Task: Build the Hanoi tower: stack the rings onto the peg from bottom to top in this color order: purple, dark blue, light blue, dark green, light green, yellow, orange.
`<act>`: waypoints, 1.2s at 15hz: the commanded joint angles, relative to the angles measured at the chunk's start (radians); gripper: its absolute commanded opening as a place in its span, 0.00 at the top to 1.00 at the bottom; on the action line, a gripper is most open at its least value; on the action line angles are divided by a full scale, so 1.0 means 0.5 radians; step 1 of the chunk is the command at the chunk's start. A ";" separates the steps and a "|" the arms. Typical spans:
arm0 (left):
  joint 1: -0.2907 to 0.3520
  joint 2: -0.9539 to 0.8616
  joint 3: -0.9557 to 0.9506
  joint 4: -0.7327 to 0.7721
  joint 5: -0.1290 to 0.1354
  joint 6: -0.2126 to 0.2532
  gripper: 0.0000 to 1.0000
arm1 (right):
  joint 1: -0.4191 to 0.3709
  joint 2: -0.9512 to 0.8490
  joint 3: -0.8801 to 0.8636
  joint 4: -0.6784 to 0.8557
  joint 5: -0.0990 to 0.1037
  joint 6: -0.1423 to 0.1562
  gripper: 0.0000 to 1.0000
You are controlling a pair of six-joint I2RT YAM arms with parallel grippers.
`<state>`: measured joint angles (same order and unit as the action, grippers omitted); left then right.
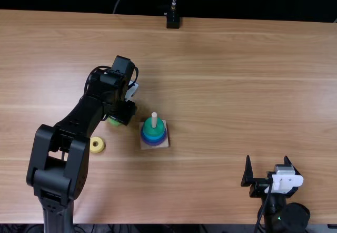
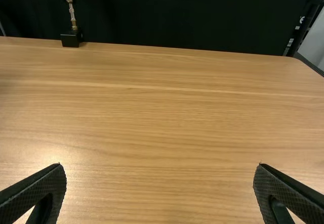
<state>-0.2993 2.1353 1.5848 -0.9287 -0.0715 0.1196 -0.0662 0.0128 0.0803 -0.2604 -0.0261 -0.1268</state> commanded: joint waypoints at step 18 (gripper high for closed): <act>0.000 -0.396 0.644 -0.941 0.069 -0.044 1.00 | -0.015 -0.026 -0.136 -0.144 0.004 0.000 0.00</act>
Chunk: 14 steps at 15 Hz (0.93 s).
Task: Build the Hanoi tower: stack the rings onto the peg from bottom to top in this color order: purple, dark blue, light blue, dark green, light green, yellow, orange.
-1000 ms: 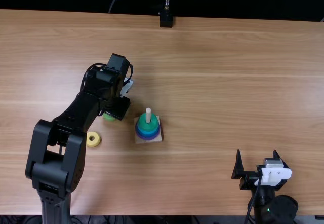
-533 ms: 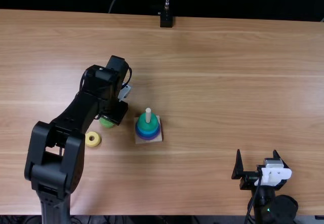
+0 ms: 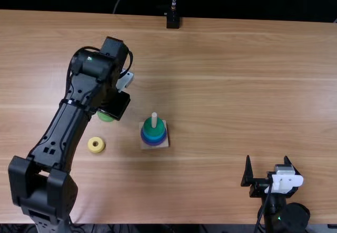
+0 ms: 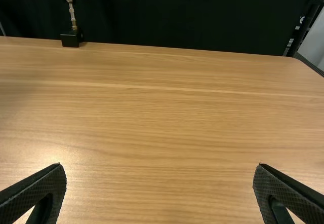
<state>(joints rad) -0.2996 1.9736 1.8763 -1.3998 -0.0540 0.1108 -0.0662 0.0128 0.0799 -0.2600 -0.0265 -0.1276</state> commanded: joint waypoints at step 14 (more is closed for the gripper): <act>-0.333 -0.066 0.610 -0.315 0.307 -0.255 1.00 | -0.015 -0.026 -0.135 -0.145 0.001 0.001 0.00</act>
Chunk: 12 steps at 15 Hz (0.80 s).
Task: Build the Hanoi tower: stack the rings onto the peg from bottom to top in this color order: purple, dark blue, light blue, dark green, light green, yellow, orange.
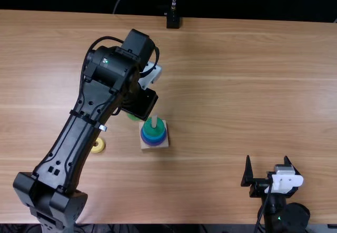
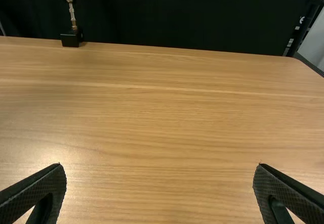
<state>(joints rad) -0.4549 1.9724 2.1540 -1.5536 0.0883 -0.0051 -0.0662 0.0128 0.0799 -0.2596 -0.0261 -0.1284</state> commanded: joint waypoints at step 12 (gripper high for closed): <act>-0.173 0.111 0.242 -0.004 0.022 -0.148 1.00 | -0.015 -0.026 -0.135 -0.146 0.001 0.003 0.00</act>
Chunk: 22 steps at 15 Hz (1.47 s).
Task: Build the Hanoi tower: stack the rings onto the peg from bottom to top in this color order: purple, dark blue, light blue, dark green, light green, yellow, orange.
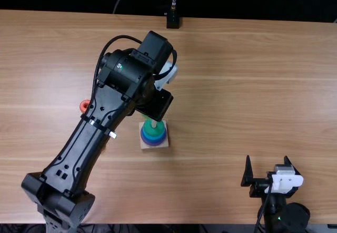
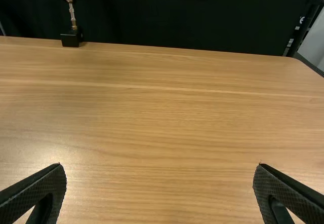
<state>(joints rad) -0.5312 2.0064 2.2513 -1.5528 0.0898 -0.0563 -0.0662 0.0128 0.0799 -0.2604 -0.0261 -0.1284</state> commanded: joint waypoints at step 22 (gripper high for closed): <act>-0.067 0.166 -0.036 -0.002 0.019 -0.038 1.00 | -0.015 -0.026 -0.135 -0.144 0.001 0.003 0.00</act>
<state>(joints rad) -0.5564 2.0731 2.2486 -1.5520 0.0895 -0.0677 -0.0662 0.0128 0.0799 -0.2604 -0.0261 -0.1291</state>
